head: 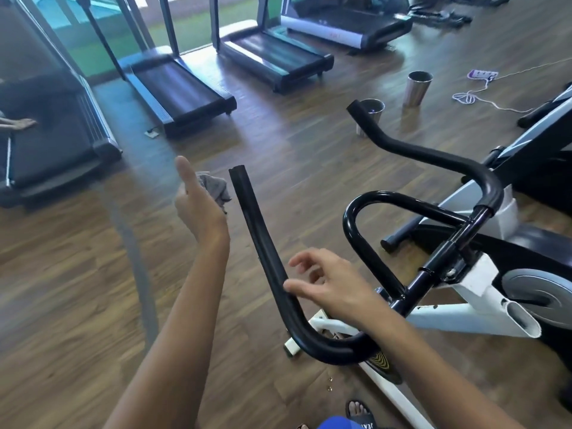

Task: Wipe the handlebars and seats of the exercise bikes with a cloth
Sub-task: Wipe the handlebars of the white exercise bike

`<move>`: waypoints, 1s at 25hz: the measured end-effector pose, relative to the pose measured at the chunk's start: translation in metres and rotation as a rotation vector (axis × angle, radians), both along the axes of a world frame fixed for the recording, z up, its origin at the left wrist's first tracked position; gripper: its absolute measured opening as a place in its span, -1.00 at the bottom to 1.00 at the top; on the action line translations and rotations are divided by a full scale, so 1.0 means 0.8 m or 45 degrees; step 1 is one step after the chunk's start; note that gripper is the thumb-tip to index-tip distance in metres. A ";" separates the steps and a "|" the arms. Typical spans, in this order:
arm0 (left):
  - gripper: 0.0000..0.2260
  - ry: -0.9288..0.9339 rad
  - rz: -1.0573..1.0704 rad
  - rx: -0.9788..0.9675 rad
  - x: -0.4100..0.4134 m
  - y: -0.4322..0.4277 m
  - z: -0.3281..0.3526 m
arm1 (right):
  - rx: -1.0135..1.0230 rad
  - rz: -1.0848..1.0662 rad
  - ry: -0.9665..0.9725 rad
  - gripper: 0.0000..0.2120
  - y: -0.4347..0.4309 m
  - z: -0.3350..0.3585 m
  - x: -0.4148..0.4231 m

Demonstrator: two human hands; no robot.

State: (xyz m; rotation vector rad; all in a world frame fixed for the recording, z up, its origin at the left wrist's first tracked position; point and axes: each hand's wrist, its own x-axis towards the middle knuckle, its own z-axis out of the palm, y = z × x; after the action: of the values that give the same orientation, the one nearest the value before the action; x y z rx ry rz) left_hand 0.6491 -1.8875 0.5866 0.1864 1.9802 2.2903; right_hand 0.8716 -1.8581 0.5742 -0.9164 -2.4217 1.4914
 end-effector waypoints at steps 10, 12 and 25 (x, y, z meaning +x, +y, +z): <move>-0.87 -0.460 -1.351 0.189 0.166 0.049 0.057 | -0.446 -0.474 0.740 -0.25 0.066 0.069 0.029; -0.93 -0.443 -1.384 0.149 0.181 0.066 0.047 | -0.633 -0.491 0.783 -0.25 0.086 0.067 0.047; -0.72 -0.351 -2.028 -0.154 0.168 0.142 0.042 | -1.254 -0.517 0.994 -0.62 0.131 0.053 0.104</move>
State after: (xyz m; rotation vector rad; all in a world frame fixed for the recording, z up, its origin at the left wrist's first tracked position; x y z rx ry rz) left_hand 0.7838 -1.7738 0.6203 0.9297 0.9957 1.0272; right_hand 0.9547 -1.7536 0.6170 -0.6575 -0.8600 2.2716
